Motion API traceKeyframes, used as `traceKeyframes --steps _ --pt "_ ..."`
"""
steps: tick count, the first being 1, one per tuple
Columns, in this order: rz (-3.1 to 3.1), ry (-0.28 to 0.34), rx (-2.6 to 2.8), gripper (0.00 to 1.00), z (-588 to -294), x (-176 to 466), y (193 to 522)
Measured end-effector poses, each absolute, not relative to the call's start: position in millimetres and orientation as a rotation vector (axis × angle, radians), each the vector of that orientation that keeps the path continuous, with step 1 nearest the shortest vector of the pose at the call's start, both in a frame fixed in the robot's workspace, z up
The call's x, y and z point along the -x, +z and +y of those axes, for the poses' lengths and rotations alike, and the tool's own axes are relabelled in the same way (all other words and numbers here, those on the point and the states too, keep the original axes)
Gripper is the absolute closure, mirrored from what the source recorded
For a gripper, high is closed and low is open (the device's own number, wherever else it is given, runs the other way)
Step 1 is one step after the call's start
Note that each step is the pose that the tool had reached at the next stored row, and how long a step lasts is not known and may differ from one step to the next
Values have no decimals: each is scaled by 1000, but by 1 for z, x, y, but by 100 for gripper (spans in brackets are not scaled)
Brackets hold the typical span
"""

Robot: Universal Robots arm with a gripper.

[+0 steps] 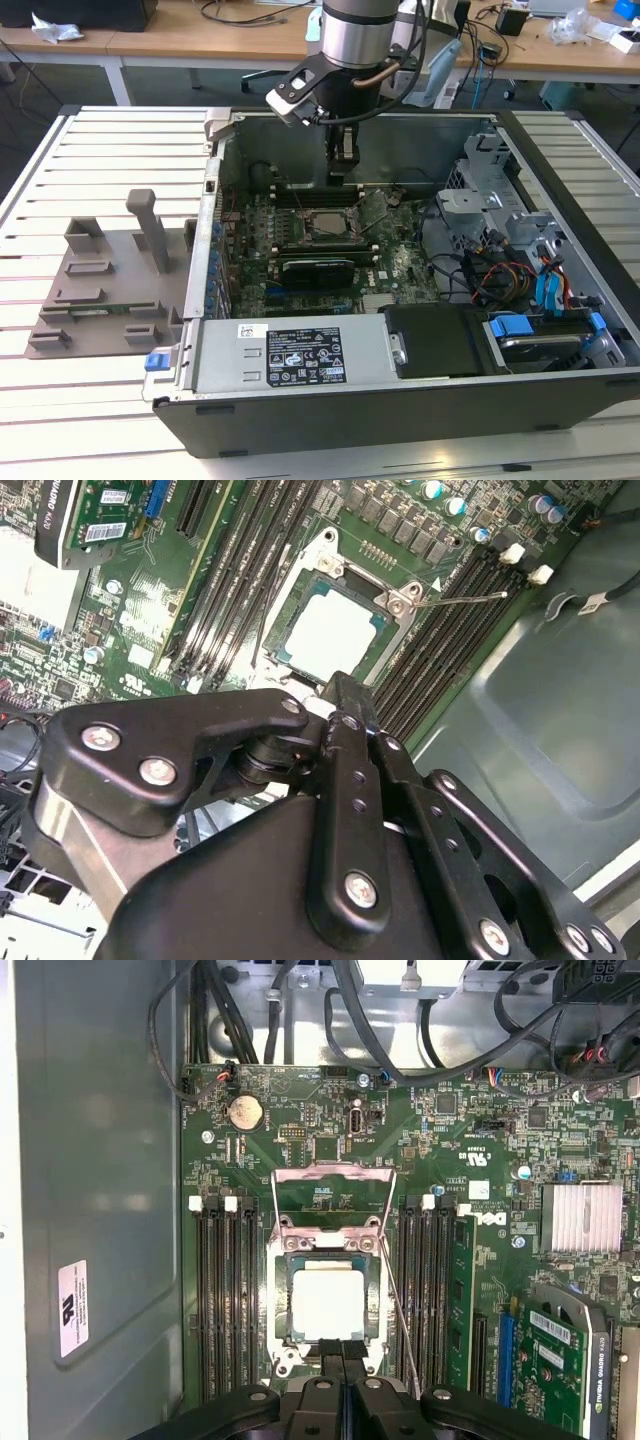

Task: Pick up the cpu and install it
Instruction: 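Close the cpu cover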

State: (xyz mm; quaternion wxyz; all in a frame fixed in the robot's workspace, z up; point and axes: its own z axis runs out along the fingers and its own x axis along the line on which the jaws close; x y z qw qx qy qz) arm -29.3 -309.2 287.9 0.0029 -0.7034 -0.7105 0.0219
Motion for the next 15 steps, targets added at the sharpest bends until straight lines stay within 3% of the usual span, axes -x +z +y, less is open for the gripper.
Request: traceKeyframes --steps 15 --pt "-2228 69 2205 89 -309 -2 287"
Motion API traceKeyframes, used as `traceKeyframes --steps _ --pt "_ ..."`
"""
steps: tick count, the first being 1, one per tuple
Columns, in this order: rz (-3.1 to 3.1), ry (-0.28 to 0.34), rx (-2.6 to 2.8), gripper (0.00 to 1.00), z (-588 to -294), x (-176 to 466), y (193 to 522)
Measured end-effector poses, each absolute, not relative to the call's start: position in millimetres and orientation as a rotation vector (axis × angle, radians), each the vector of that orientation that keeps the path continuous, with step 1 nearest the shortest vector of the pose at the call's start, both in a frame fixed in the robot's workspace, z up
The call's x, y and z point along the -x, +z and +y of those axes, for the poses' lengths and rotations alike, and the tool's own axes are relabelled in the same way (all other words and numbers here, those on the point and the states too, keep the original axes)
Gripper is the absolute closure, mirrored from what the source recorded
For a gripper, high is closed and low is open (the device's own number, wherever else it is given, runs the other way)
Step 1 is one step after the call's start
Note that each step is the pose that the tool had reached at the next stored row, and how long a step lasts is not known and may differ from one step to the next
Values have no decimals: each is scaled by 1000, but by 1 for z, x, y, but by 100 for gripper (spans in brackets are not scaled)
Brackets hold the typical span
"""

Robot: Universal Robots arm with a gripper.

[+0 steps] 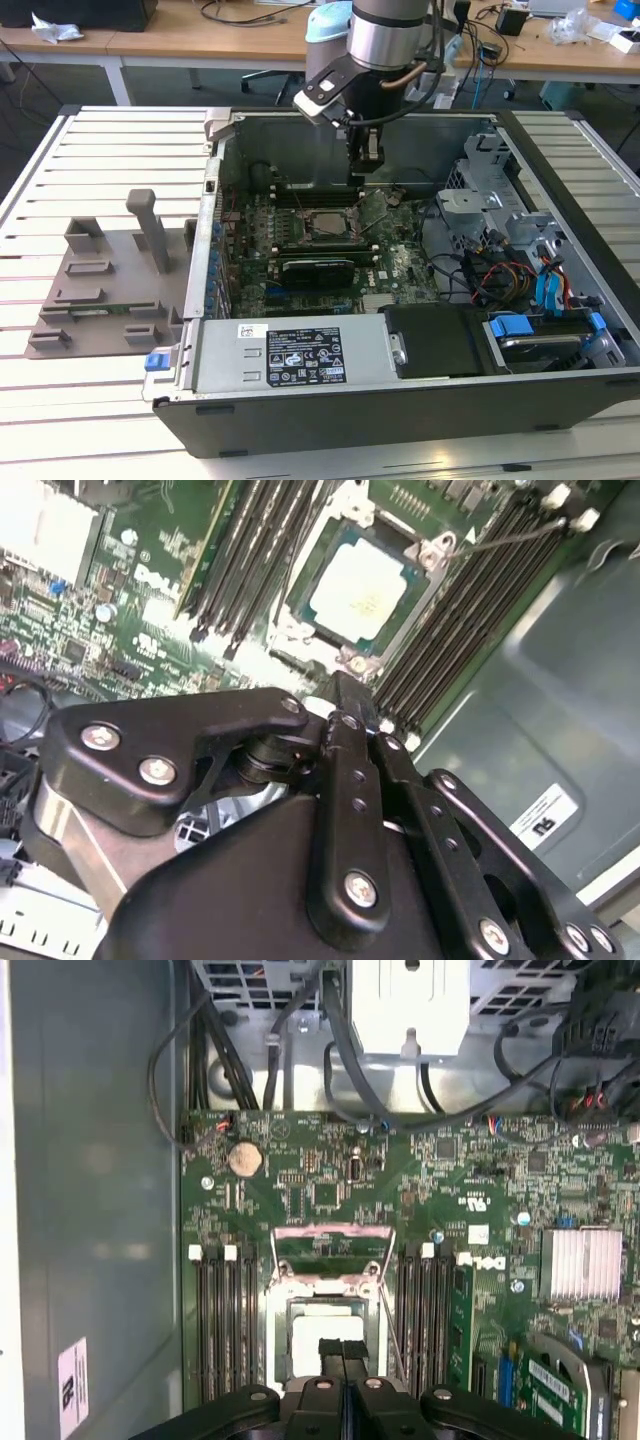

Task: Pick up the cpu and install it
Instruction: 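Close the cpu cover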

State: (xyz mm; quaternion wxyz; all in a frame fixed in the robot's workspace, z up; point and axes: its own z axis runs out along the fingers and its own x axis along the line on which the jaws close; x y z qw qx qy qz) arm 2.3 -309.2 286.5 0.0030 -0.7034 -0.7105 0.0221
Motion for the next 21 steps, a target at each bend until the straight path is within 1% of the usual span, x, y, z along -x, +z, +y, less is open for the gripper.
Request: traceKeyframes --steps 8,12,17,21 --pt "-2227 72 2205 89 -308 -37 283" --pt "-2239 86 2197 89 -304 -63 269" --pt "-2264 89 2173 89 -302 -68 255" --pt "-2266 90 2171 89 -302 -66 251"
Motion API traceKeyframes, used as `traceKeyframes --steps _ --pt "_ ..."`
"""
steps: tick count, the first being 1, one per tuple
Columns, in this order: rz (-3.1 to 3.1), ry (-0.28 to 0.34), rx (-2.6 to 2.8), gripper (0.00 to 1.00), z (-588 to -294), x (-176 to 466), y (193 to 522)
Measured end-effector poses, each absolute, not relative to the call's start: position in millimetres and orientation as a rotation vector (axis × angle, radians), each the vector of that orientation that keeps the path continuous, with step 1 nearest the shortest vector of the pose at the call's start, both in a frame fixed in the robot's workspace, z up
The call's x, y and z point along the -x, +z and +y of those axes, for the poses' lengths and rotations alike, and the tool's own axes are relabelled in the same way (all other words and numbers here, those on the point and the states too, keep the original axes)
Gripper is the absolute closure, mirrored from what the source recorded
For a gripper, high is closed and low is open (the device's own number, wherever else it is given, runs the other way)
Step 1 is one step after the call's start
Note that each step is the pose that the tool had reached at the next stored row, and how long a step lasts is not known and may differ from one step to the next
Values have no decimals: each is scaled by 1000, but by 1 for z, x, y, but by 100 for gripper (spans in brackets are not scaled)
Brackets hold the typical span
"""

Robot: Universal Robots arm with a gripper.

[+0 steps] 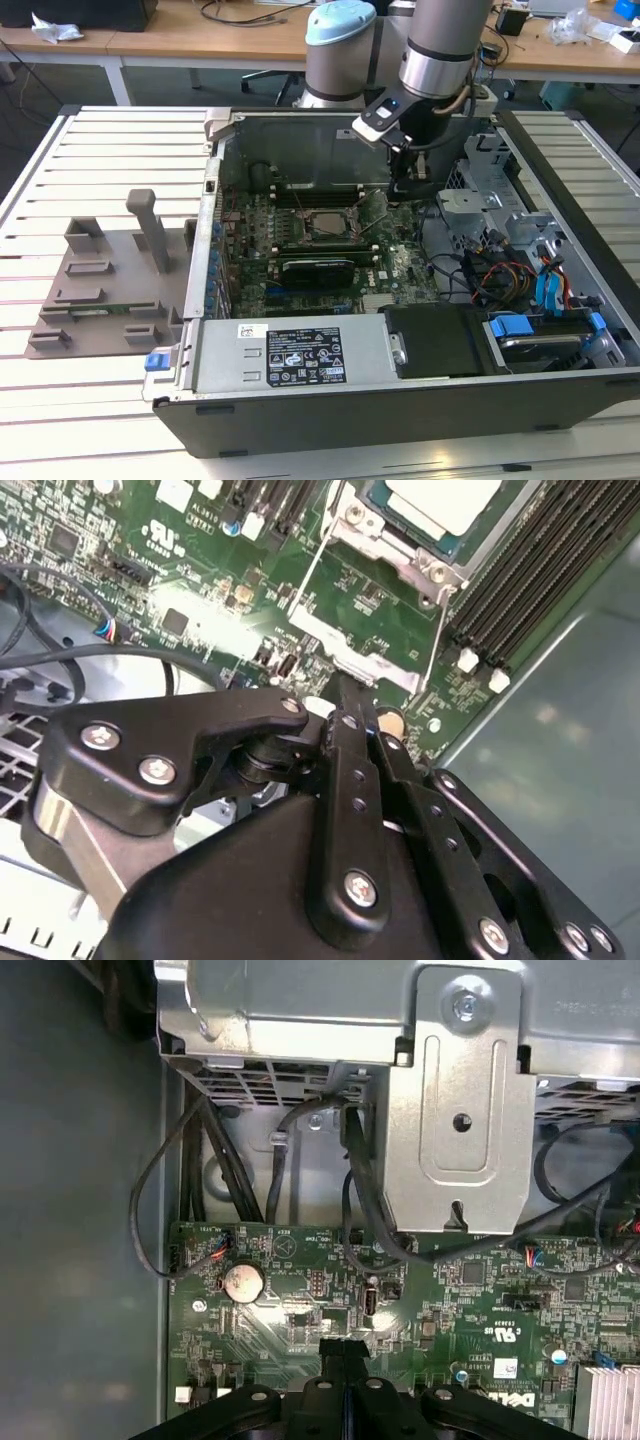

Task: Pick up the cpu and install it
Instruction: 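Close the cpu cover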

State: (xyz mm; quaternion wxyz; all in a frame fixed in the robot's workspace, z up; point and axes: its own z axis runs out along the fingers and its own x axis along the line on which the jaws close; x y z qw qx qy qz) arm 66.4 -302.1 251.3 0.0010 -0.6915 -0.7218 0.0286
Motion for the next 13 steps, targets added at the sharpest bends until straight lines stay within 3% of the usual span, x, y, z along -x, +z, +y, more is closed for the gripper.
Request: traceKeyframes --steps 13 --pt "-2267 89 2171 89 -302 -44 251"
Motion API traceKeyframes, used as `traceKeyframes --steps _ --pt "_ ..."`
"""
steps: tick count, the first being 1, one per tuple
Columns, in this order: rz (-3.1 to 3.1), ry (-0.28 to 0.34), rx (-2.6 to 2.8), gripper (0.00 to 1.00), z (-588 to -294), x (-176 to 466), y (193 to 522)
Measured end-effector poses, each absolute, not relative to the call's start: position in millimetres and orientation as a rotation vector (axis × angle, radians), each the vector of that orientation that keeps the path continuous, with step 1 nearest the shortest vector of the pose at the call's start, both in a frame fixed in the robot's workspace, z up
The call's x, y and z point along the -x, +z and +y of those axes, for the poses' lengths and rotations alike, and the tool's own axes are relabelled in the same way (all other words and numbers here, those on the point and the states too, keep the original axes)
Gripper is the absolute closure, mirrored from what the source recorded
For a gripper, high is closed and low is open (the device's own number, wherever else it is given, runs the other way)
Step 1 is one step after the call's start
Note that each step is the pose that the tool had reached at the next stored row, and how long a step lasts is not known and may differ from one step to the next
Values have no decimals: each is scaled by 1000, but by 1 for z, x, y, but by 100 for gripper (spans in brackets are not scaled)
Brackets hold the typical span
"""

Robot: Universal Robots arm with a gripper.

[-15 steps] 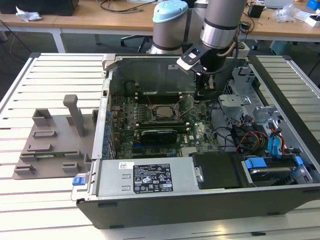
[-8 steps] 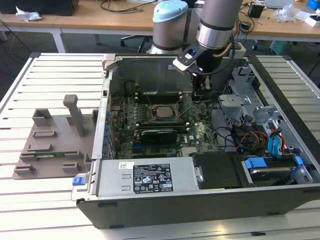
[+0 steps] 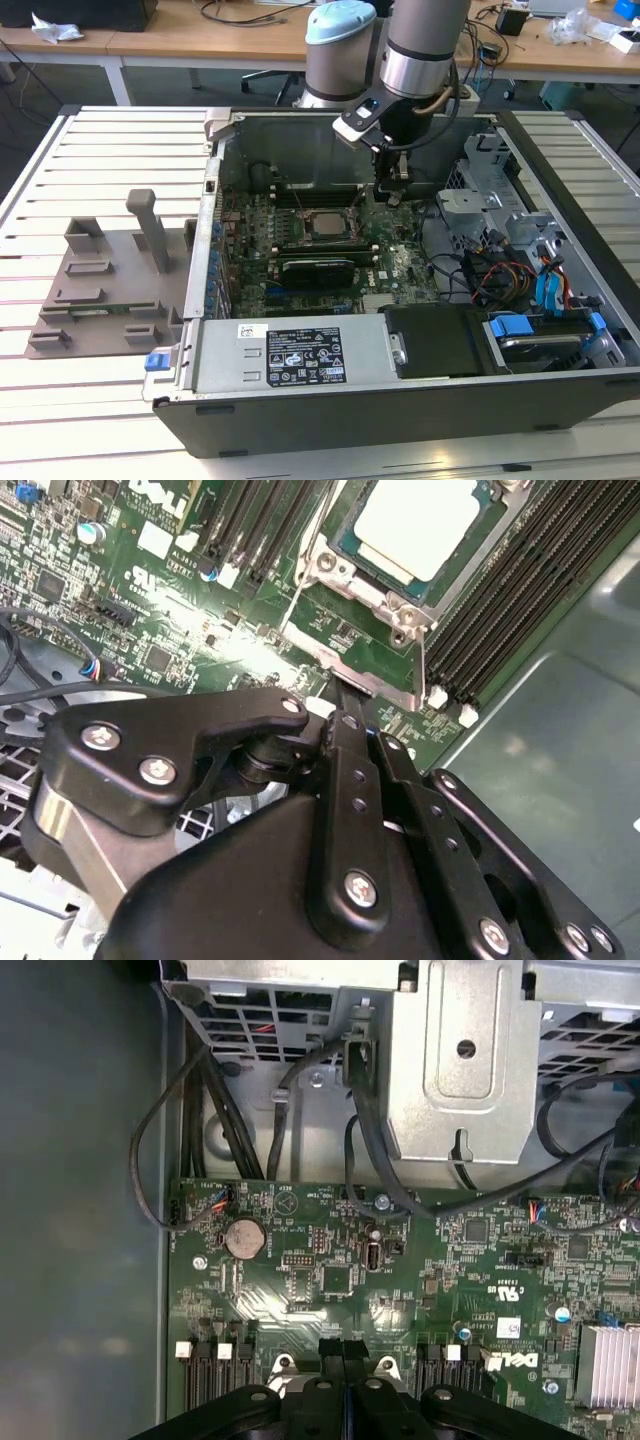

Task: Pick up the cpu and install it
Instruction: 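Close the cpu cover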

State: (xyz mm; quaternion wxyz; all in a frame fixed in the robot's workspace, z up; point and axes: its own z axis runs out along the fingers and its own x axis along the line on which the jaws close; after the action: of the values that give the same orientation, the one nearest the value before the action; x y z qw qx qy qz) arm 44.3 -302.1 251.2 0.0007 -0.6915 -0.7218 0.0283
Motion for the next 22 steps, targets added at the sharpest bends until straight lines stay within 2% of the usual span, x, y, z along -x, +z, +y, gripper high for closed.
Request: traceKeyframes --steps 22 --pt "-2266 89 2171 89 -302 -19 251"
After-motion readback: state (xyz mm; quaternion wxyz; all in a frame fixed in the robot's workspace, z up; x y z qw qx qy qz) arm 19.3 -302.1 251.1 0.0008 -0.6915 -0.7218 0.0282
